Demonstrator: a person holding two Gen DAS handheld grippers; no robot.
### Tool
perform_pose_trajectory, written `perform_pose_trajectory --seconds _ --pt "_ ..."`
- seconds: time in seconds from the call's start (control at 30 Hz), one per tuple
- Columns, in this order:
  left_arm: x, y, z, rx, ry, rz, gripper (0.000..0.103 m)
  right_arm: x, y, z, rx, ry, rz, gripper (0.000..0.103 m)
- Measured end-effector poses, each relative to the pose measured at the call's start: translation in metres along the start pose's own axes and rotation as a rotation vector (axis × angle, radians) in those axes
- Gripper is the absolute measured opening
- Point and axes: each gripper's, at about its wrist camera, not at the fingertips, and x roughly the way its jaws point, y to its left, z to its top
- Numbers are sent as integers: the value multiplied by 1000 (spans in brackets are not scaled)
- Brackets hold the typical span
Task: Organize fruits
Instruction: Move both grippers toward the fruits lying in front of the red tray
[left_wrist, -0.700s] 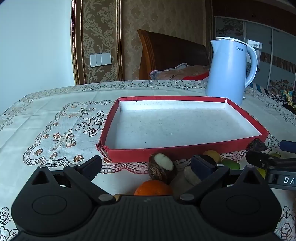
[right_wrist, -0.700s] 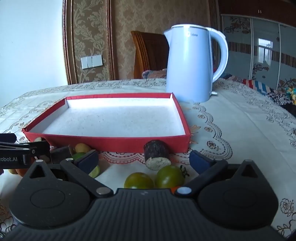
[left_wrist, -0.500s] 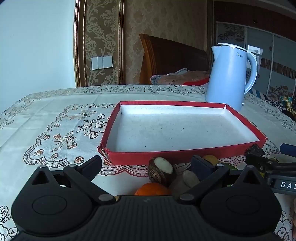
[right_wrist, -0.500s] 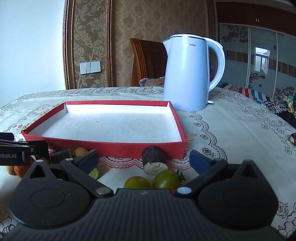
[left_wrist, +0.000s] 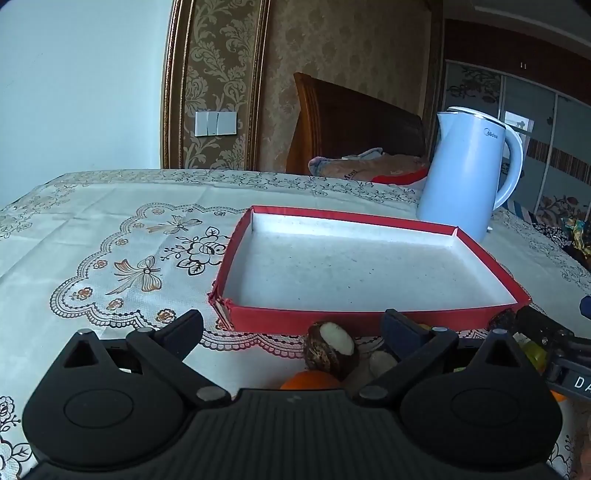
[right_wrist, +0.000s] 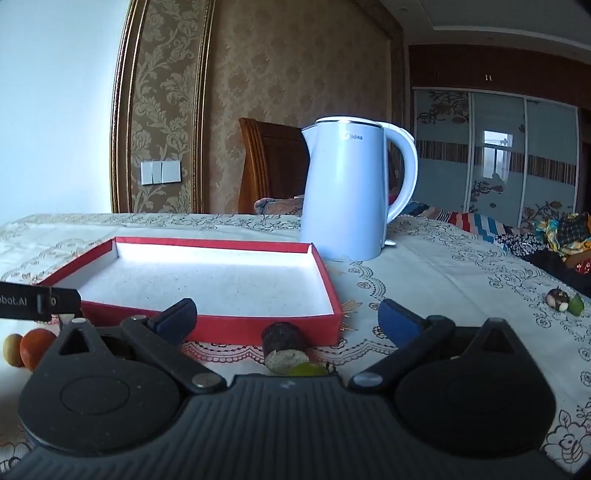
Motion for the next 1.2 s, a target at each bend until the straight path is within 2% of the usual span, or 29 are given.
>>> perform_pose_trajectory --seconds 0.13,0.27,0.5,0.63,0.73,0.8,0.93,1.2 --pt "-4 6 1 -10 -30 47 103 -4 1 -1 -4 -13 -2 103" --pt "-8 9 0 0 -43 50 103 5 -1 -1 -7 50 119 103" --pt "-10 13 0 17 -59 43 103 5 -4 -1 12 61 123 103" --pt "-14 26 0 -14 -75 73 103 10 -6 -1 21 78 127 103" --pt "-15 37 0 -64 -52 34 103 13 -7 -1 33 98 130 103" --pt "-13 40 -1 -66 -31 42 103 14 -10 -2 46 102 136 103" --pt "-13 38 -3 -48 -15 36 103 15 -10 -2 53 105 131 103" --pt "-30 38 -18 72 -8 26 103 20 -15 -2 79 134 133 103"
